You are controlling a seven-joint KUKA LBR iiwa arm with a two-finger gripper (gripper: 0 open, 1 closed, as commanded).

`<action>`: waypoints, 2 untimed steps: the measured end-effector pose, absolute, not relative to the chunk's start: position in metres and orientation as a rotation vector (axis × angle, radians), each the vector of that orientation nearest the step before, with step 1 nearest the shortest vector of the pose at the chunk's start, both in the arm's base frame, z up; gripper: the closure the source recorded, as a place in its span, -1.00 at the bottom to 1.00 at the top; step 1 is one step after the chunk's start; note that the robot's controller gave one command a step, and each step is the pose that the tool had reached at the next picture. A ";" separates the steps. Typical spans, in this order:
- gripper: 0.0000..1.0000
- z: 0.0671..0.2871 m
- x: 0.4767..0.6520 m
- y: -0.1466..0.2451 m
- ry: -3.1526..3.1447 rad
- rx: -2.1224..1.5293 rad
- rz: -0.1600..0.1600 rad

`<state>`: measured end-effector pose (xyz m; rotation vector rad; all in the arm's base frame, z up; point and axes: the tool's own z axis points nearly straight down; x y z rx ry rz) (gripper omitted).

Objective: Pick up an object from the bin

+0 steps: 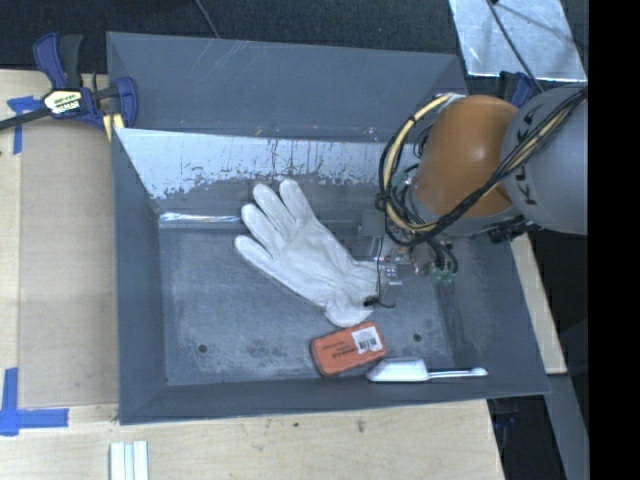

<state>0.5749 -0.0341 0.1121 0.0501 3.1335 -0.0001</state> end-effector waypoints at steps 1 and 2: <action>-1.00 0.069 0.592 0.035 3.136 0.103 0.004; -1.00 0.071 0.595 0.141 3.136 0.087 0.000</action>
Offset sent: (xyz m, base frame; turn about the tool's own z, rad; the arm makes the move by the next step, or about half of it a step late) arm 0.0185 0.1790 -0.0421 0.0226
